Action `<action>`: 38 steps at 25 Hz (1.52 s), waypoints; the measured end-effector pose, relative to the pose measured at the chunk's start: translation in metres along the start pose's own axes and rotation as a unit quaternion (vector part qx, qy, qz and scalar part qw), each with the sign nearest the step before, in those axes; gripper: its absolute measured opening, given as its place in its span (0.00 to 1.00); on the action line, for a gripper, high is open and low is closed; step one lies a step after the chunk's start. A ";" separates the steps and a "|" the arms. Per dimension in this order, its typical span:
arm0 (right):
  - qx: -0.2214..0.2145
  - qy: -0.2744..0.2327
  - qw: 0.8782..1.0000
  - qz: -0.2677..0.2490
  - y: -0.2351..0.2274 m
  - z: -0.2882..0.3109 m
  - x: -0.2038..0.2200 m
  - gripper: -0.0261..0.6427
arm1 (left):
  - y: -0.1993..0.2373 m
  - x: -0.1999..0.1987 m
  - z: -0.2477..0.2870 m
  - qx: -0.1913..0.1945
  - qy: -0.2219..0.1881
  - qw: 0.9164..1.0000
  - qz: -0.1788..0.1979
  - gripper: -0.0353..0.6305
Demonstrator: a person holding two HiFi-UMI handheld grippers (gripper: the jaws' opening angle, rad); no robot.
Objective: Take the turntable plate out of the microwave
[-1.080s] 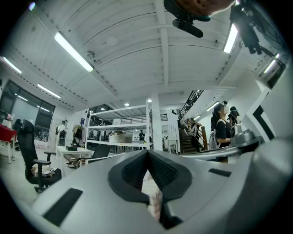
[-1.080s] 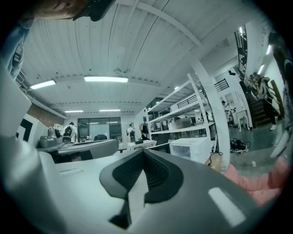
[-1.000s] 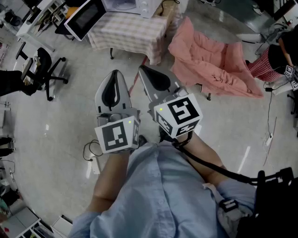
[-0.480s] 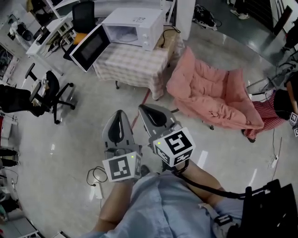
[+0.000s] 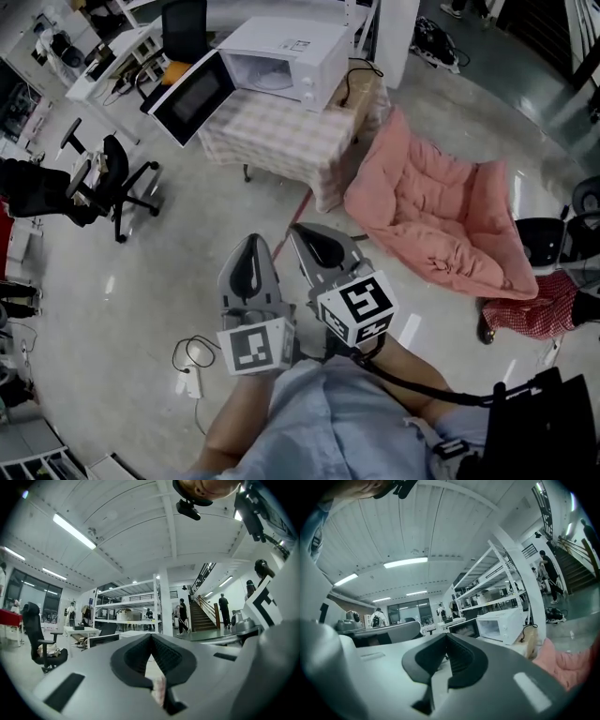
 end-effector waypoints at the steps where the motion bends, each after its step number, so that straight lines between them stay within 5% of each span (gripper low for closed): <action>1: 0.001 0.001 1.000 0.000 -0.003 0.003 0.001 0.04 | 0.002 0.002 0.004 -0.003 0.003 1.000 -0.002 0.06; 13: 0.017 0.018 1.000 0.008 -0.036 0.078 0.012 0.04 | 0.050 0.020 0.074 -0.001 0.010 1.000 -0.024 0.06; 30: 0.077 0.018 0.997 -0.003 -0.046 0.250 -0.007 0.04 | 0.186 0.009 0.188 0.044 0.008 0.997 -0.058 0.06; 38: 0.098 0.016 0.995 -0.017 -0.058 0.275 -0.024 0.04 | 0.196 0.000 0.217 0.065 -0.004 0.995 -0.075 0.06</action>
Point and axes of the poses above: the fingertips, and each gripper's own axes: z forward along the fingers, y to its left, x out of its underside, the point moved 2 cm from there along -z, backward along the fingers, and after that the axes turned 14 degrees about -x, right-handed, at the moved point
